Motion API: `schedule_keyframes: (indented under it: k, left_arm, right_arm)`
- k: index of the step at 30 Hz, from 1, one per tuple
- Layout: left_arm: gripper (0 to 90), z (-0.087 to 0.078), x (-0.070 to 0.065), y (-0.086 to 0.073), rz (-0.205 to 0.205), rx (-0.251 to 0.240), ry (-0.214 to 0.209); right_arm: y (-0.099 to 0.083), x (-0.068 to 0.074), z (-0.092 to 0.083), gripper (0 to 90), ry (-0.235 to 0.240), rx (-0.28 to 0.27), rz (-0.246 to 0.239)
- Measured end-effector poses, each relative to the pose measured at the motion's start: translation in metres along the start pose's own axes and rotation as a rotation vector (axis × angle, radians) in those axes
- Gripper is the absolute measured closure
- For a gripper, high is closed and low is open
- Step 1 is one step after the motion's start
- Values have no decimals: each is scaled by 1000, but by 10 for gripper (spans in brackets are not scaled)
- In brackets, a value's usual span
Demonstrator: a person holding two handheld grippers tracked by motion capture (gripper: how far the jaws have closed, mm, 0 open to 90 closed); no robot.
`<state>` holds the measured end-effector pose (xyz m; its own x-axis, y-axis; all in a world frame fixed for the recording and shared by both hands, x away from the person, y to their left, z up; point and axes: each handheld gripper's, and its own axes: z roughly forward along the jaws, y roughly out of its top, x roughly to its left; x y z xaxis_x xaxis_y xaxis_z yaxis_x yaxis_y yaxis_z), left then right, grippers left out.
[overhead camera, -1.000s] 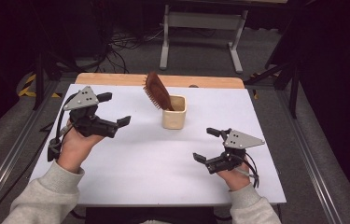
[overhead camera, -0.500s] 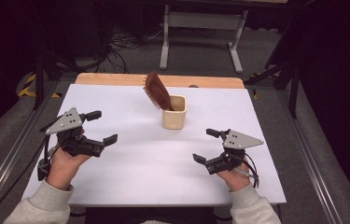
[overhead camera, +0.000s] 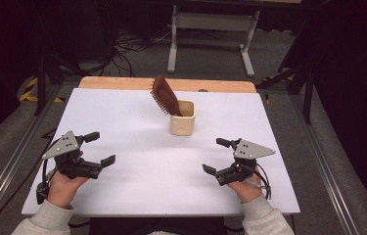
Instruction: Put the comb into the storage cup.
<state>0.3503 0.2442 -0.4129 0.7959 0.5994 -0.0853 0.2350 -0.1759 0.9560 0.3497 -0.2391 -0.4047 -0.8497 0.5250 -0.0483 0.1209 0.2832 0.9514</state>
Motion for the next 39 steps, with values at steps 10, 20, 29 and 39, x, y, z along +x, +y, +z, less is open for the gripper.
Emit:
schedule_keyframes:
  k: [10, 20, 29, 39]
  left_arm:
    - [4, -1, 5, -30, -37, 3, 8]
    - [4, -2, 8, -56, -56, 21, 35]
    - [3, -1, 5, -58, -14, 20, 60]
    - [6, -4, 6, -55, -64, -6, 47]
  right_arm:
    - [-9, 1, -1, 15, -3, 2, 5]
    - [-23, -1, -4, 13, -6, -1, 29]
    - [-34, 0, -3, 12, -11, 11, 29]
    - [-37, -1, -2, 12, -15, 9, 42]
